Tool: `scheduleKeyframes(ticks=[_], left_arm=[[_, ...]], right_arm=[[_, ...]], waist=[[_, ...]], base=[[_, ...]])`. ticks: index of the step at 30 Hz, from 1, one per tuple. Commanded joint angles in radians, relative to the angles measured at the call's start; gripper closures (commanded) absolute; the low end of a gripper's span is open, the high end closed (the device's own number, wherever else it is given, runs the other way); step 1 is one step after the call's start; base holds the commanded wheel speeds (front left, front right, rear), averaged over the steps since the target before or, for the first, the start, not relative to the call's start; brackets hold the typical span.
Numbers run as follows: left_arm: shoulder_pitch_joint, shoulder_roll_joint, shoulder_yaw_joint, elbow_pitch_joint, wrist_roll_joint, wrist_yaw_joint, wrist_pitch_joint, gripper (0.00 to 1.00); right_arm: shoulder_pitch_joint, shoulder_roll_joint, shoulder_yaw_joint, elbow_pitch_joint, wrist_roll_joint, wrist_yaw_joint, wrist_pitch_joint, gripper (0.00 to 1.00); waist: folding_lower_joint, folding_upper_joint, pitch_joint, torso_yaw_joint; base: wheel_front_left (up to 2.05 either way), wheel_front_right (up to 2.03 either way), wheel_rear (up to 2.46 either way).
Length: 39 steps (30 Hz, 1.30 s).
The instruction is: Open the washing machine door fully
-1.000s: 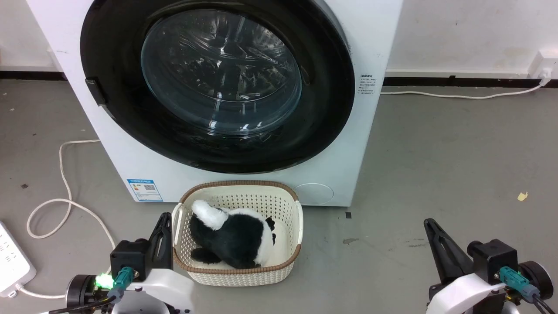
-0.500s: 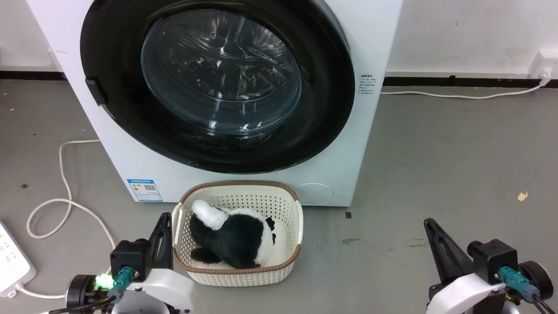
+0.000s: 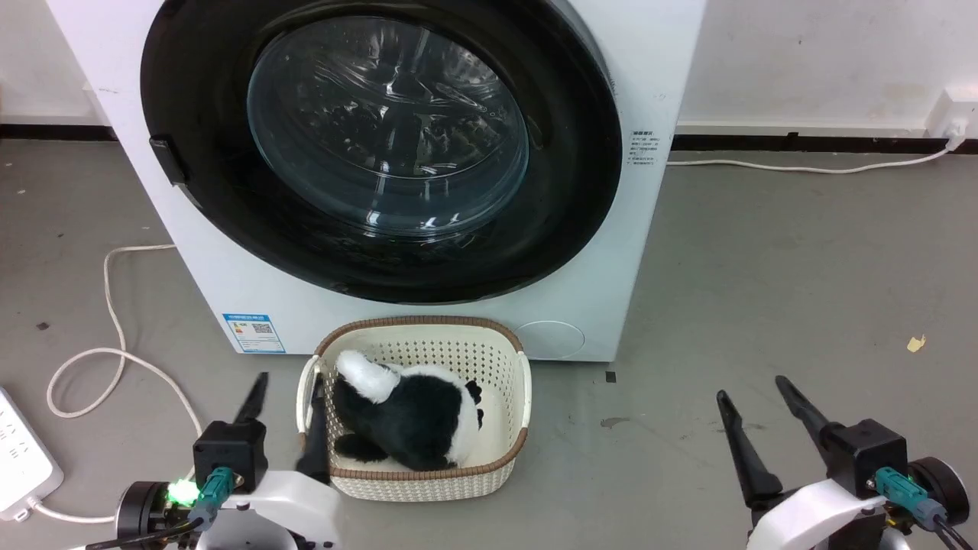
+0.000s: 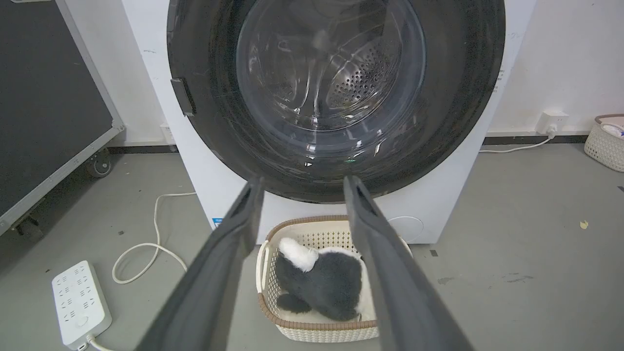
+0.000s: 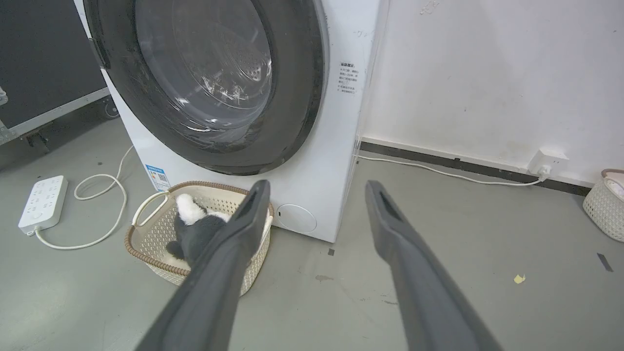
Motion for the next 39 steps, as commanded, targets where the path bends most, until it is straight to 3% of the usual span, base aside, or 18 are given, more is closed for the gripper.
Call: scheduleKeyframes(ticks=[1,22,39], left_arm=[[-0.001,0.0,-0.004,0.001,-0.001,0.003,-0.007,0.0],[-0.013,0.0,-0.037,0.001,-0.012,0.019,-0.051,0.0],[-0.045,0.0,-0.062,-0.011,-0.02,0.039,-0.084,0.0]], right_arm=[[0.002,0.0,-0.003,0.001,0.007,0.0,-0.007,0.0],[-0.01,-0.001,-0.025,-0.01,0.073,0.0,-0.05,0.0],[-0.119,-0.088,-0.028,-0.018,0.207,0.0,-0.071,0.0]], waist=[[0.0,0.0,0.0,0.0],[0.0,0.0,0.036,0.026],[0.0,0.0,0.105,0.068]], base=[[0.0,0.0,0.0],[0.0,0.0,0.0],[0.0,0.0,0.0]])
